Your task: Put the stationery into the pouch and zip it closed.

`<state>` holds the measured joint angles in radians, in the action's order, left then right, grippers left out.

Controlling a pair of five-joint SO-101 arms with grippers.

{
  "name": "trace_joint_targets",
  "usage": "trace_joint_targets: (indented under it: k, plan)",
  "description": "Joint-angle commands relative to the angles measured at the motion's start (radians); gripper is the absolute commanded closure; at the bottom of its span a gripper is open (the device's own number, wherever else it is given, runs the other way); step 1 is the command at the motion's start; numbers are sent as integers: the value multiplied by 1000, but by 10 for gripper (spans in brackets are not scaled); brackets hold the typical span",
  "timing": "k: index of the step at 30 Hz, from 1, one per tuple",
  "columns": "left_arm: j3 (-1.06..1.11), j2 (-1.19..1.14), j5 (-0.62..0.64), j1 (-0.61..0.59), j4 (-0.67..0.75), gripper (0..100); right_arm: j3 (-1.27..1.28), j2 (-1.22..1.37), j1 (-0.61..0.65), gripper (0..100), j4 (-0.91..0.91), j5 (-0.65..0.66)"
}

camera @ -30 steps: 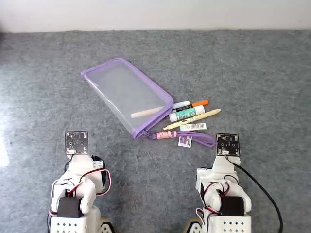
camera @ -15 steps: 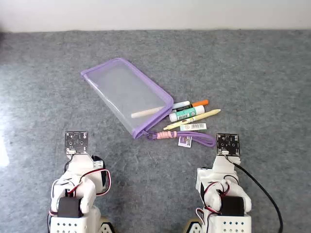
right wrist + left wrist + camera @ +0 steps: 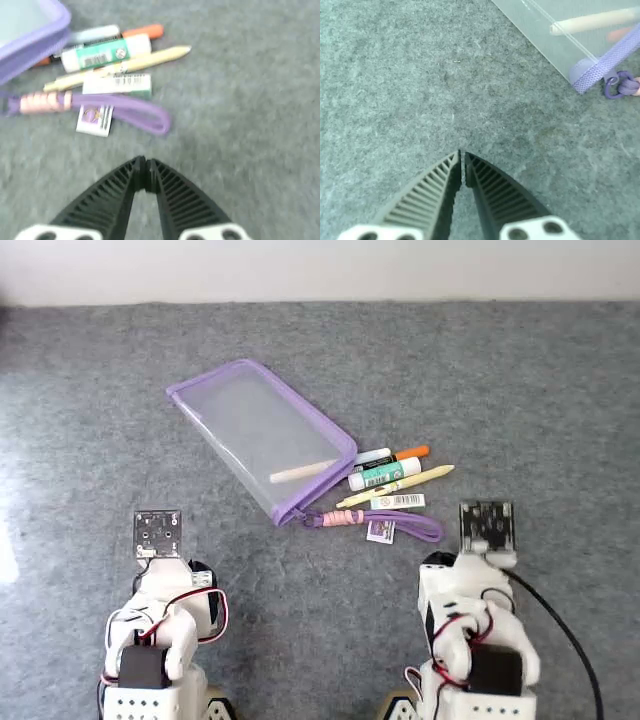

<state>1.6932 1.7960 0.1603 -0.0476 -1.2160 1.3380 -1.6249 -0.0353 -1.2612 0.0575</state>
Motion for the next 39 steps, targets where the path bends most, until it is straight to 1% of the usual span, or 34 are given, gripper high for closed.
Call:
trace_joint_targets:
  k: [1,3,5,9,13,16,21,23,27,29,34,39]
  plan:
    - [-8,11,-11,0,15,985,-242,298,48,991,-24,14]
    - [-8,11,-11,0,15,985,-374,493,87,991,-51,17]
    - [-8,11,-11,0,15,985,-494,679,131,991,-79,57]
    - [-8,11,-11,0,15,985,-664,986,205,991,-76,273]
    - [-8,11,-11,0,15,985,-807,1187,255,991,-68,526]
    - [-8,11,-11,0,15,985,-898,1290,311,990,-87,624]
    - [-8,11,-11,0,15,985,-1014,1454,424,983,-79,649]
    - [-8,11,-11,0,15,985,-1066,1535,449,943,-84,649]
    - [-8,11,-11,0,15,985,-1175,1704,473,815,-85,651]
    - [-8,11,-11,0,15,985,-1226,1768,490,780,-85,651]
    - [-8,11,-11,0,15,985,-1344,1913,522,779,-79,651]
    - [-8,11,-11,0,15,985,-1430,2043,518,779,-81,651]
